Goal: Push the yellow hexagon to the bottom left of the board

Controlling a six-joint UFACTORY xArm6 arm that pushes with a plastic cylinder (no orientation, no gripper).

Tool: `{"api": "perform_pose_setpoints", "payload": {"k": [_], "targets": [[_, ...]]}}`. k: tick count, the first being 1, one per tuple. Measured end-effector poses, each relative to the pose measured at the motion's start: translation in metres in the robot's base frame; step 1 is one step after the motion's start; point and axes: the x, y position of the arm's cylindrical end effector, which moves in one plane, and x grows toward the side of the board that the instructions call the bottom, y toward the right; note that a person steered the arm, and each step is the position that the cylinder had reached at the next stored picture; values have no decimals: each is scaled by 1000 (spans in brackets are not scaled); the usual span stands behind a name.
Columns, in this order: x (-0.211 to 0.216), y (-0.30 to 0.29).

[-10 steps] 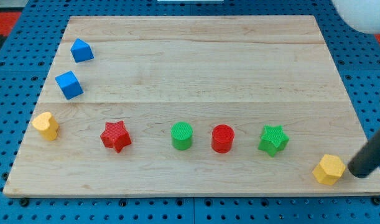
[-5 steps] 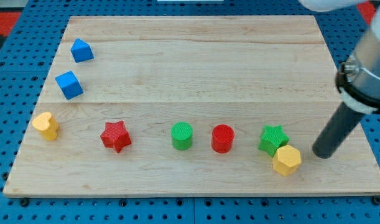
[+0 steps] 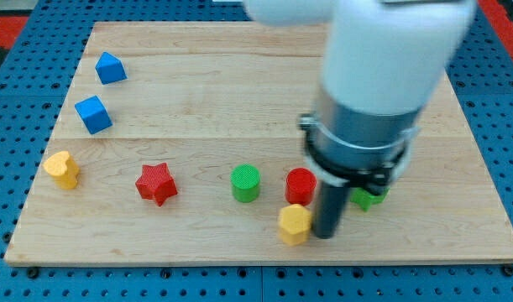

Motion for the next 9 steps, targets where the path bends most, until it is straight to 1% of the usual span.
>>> {"api": "perform_pose_setpoints", "payload": {"k": [3,4,6,8,9], "targets": [[4,-158],[4,-189],[3,-231],[-7,-243],[-7,-264]]}}
